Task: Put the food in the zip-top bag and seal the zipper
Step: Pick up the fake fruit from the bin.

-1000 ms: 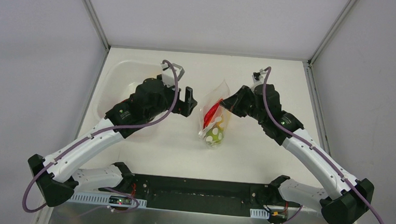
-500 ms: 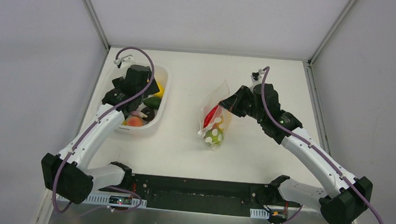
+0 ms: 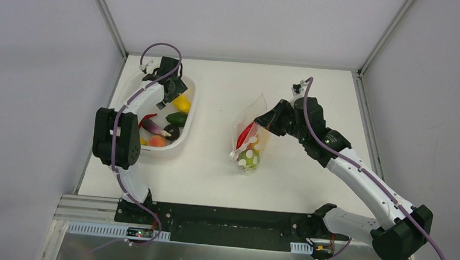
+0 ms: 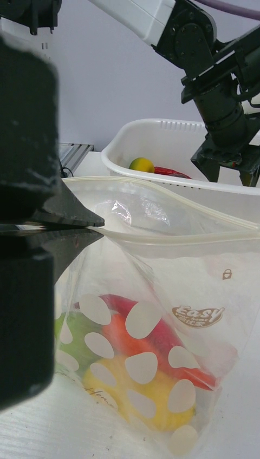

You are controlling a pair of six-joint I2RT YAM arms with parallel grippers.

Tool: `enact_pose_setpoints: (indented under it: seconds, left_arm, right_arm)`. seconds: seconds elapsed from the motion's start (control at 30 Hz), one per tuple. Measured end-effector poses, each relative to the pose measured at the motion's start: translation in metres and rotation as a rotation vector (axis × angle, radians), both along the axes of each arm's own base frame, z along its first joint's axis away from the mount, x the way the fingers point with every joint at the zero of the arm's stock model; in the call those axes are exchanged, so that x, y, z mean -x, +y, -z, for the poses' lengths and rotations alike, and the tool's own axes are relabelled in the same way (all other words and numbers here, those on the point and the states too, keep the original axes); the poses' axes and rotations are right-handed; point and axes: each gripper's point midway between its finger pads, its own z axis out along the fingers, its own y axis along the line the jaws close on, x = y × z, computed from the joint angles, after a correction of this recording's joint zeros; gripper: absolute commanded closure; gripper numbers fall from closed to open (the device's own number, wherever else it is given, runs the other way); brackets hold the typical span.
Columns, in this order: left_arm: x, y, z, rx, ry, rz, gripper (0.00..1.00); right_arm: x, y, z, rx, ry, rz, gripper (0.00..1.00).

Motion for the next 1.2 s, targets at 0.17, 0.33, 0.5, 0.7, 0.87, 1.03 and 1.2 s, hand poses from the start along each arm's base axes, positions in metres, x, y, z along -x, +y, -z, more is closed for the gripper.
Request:
enact_pose_setpoints:
  seconds: [0.17,0.33,0.5,0.7,0.87,1.03,1.2]
  left_arm:
    - [-0.017,-0.012,0.025,0.082,0.007,-0.001,0.18]
    - [-0.020,-0.015,0.047,0.101,0.036,-0.012,0.19]
    - [-0.024,-0.018,0.061,0.117,0.041,-0.019,0.38]
    - [-0.020,-0.021,0.067,0.136,0.010,0.002,0.63]
    - [0.003,-0.017,0.062,0.129,-0.002,0.018,0.65]
    - [0.026,-0.009,0.036,0.098,-0.051,0.031,0.68]
    - [0.047,-0.001,0.002,0.076,-0.136,0.041,0.68]
  right_arm:
    - [-0.001,-0.001,0.000,0.003,0.000,0.004,1.00]
    - [-0.001,-0.001,0.001,0.005,0.000,0.006,1.00]
    - [-0.001,-0.001,0.001,0.006,0.002,0.005,1.00]
    - [-0.001,0.000,0.003,0.008,0.005,0.004,1.00]
    - [-0.001,0.000,0.003,0.007,0.006,0.004,1.00]
    - [-0.001,0.000,0.003,0.007,0.006,0.004,1.00]
    - [-0.001,0.000,0.003,0.005,0.007,0.005,1.00]
